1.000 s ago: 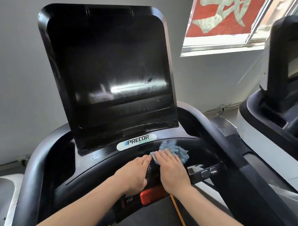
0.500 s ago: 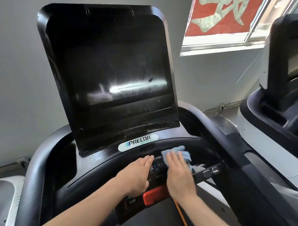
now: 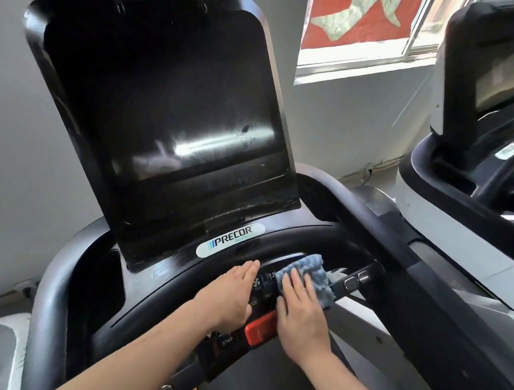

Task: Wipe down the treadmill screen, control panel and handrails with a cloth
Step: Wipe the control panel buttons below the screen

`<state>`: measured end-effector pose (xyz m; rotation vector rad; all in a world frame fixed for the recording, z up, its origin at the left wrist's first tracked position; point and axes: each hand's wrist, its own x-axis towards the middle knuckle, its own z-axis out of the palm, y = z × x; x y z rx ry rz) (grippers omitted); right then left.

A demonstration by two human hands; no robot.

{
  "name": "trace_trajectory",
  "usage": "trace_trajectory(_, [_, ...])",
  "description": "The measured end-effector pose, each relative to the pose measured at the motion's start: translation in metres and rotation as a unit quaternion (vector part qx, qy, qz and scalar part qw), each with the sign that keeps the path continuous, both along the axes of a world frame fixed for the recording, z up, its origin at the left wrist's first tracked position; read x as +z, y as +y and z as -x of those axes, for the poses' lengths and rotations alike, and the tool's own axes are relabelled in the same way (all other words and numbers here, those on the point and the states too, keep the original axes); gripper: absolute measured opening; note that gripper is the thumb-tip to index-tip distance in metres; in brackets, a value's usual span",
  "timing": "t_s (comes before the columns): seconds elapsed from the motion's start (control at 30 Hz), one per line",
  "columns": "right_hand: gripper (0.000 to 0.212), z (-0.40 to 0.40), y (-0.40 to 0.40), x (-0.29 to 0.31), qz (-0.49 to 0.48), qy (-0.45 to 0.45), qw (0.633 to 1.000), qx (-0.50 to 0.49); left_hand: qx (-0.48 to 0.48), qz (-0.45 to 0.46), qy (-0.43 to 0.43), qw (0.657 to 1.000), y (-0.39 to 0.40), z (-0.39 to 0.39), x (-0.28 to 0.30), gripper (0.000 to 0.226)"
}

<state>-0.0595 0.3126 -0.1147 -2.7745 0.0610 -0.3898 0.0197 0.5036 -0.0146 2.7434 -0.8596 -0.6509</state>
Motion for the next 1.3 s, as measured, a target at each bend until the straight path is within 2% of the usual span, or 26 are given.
trace_trajectory(0.07, [0.051, 0.01, 0.003, -0.005, 0.018, -0.019, 0.999, 0.044, 0.0, -0.002, 0.0, 1.0, -0.001, 0.002, 0.0, 0.092])
trace_trajectory(0.2, [0.049, 0.001, -0.012, -0.006, -0.029, -0.039, 0.997, -0.053, 0.002, 0.002, 0.005, 1.0, -0.001, 0.001, 0.003, 0.091])
trace_trajectory(0.33, [0.046, 0.008, -0.017, -0.013, 0.013, -0.055, 0.998, 0.019, 0.008, 0.004, 0.007, 1.0, -0.001, 0.002, 0.005, 0.091])
trace_trajectory(0.43, [0.046, 0.004, -0.032, -0.006, 0.004, -0.048, 0.998, -0.038, 0.009, -0.002, 0.016, 1.0, -0.002, 0.0, 0.003, 0.092])
trace_trajectory(0.53, [0.045, 0.021, -0.014, -0.023, 0.058, -0.045, 0.996, 0.043, 0.011, -0.005, 0.014, 1.0, -0.002, 0.001, 0.003, 0.092])
trace_trajectory(0.6, [0.045, 0.021, -0.027, -0.026, 0.032, -0.038, 0.997, 0.055, 0.012, -0.003, 0.019, 1.0, -0.002, 0.0, 0.003, 0.092])
trace_trajectory(0.7, [0.051, 0.018, -0.023, -0.026, 0.005, 0.002, 1.0, -0.028, 0.013, -0.001, 0.014, 1.0, -0.003, 0.0, 0.003, 0.092])
trace_trajectory(0.77, [0.055, 0.031, -0.006, -0.029, -0.011, 0.019, 1.0, -0.005, 0.017, 0.0, 0.012, 1.0, -0.004, 0.002, 0.002, 0.093])
trace_trajectory(0.83, [0.052, 0.034, -0.016, -0.032, -0.005, -0.003, 1.0, 0.019, 0.021, 0.004, 0.015, 1.0, -0.005, 0.001, 0.003, 0.092])
trace_trajectory(0.93, [0.056, 0.029, -0.02, -0.028, -0.024, 0.027, 0.998, -0.048, 0.022, 0.007, 0.013, 1.0, -0.005, -0.001, 0.001, 0.094])
trace_trajectory(1.0, [0.06, 0.036, -0.003, -0.028, -0.039, 0.048, 0.998, -0.029, 0.025, 0.004, 0.014, 1.0, -0.004, 0.0, 0.0, 0.094])
trace_trajectory(1.07, [0.055, 0.038, -0.008, -0.025, -0.032, 0.009, 0.999, 0.0, 0.026, 0.001, 0.017, 1.0, -0.005, 0.0, 0.0, 0.095])
trace_trajectory(1.13, [0.055, 0.036, -0.018, -0.023, -0.05, -0.004, 0.998, -0.034, 0.026, -0.001, 0.017, 1.0, -0.005, -0.002, -0.001, 0.095])
trace_trajectory(1.2, [0.061, 0.04, -0.006, -0.025, -0.08, 0.033, 0.995, -0.057, 0.029, -0.002, 0.018, 0.999, -0.005, -0.001, -0.002, 0.095])
trace_trajectory(1.23, [0.063, 0.045, 0.003, -0.029, -0.087, 0.053, 0.994, -0.048, 0.031, 0.0, 0.018, 0.999, -0.005, 0.0, -0.001, 0.095])
trace_trajectory(1.3, [0.06, 0.048, 0.001, -0.033, -0.066, 0.034, 0.997, -0.03, 0.031, 0.001, 0.02, 0.999, -0.006, 0.001, 0.0, 0.095])
